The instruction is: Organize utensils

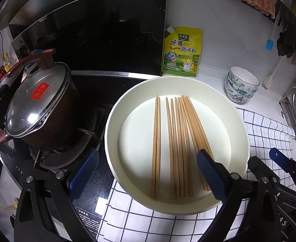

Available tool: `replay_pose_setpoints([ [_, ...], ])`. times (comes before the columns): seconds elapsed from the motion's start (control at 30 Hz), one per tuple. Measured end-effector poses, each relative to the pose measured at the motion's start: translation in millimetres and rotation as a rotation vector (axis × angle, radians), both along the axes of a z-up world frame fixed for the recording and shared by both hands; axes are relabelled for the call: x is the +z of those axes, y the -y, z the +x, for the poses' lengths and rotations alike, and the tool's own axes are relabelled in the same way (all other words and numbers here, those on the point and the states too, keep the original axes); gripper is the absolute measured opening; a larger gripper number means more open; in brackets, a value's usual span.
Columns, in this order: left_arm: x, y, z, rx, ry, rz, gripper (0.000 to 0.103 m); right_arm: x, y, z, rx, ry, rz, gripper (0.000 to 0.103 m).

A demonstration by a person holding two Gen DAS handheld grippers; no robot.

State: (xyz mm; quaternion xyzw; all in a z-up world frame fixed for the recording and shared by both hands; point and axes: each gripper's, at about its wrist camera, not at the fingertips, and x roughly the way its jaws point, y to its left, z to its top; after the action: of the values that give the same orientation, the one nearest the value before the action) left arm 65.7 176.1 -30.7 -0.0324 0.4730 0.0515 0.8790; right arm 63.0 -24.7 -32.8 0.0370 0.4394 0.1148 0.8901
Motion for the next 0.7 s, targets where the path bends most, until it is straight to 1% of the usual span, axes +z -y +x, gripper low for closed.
replay_pose_setpoints([
  [0.7, 5.1, -0.4, -5.0, 0.011, 0.011, 0.023, 0.096, 3.7, 0.2, -6.0, 0.002, 0.015, -0.009, 0.065],
])
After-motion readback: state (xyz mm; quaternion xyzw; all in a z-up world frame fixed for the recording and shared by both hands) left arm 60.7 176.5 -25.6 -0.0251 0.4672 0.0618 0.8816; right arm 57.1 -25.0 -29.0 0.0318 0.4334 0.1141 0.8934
